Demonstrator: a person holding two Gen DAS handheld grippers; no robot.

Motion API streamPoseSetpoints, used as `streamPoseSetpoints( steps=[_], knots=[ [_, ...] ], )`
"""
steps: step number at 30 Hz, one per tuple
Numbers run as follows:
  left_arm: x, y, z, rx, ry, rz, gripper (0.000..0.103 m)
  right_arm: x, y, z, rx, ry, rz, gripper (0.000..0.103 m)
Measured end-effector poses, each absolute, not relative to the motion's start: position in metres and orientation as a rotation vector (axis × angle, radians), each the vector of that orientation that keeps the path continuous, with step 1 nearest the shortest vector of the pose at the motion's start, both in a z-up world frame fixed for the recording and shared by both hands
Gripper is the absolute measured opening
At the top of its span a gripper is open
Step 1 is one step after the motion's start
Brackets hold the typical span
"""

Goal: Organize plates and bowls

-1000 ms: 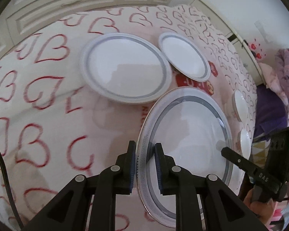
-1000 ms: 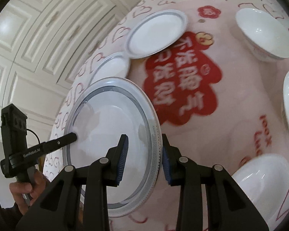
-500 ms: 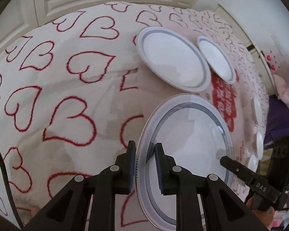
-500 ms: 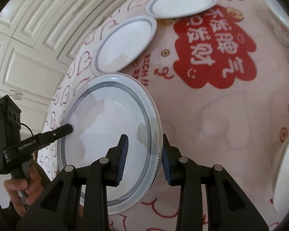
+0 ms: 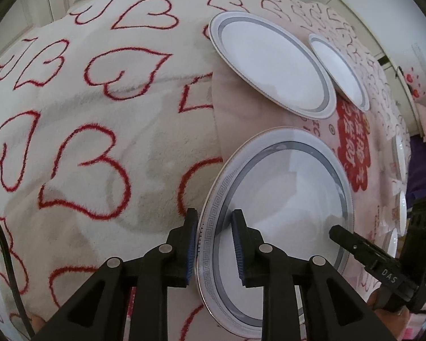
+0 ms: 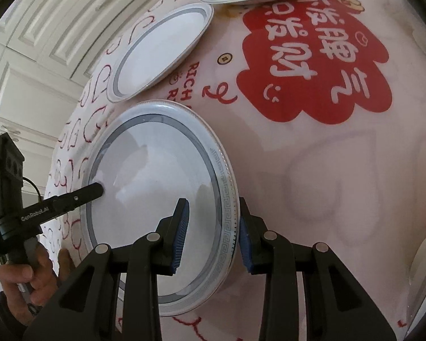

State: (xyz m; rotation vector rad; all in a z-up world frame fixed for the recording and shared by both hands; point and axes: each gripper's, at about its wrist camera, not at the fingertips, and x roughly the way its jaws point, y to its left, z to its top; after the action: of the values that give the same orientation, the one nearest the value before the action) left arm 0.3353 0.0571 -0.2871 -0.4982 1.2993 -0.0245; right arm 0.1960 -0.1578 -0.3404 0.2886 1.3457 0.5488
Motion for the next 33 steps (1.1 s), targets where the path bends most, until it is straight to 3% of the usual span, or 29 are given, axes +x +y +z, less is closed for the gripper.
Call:
streamPoseSetpoints(
  steps=[5,7,9,10,13,19,33],
  knots=[
    [0.333,0.057,-0.288,-0.501,1.307,-0.019,0.022,0.195,-0.156,-0.339,0.285,1.339,0.557,0.040],
    [0.332,0.059,-0.286,-0.488,1.307,0.000,0.029,0.194,-0.160,-0.337,0.288,1.322,0.544,0.058],
    [0.329,0.058,-0.283,-0.456,1.302,0.022,0.036,0.193,-0.162,-0.334,0.272,1.305,0.509,0.100],
    [0.328,0.058,-0.281,-0.445,1.297,0.033,0.050,0.193,-0.165,-0.333,0.265,1.296,0.489,0.103],
    [0.323,0.061,-0.271,-0.429,1.247,0.079,0.083,0.193,-0.177,-0.329,0.298,1.285,0.461,0.103],
    [0.318,0.057,-0.246,-0.398,1.159,0.064,0.094,0.194,-0.194,-0.315,0.347,1.260,0.417,0.103],
    [0.269,0.022,-0.161,-0.241,0.893,-0.011,0.102,0.172,-0.207,-0.232,0.431,1.083,0.450,0.103]
  ],
)
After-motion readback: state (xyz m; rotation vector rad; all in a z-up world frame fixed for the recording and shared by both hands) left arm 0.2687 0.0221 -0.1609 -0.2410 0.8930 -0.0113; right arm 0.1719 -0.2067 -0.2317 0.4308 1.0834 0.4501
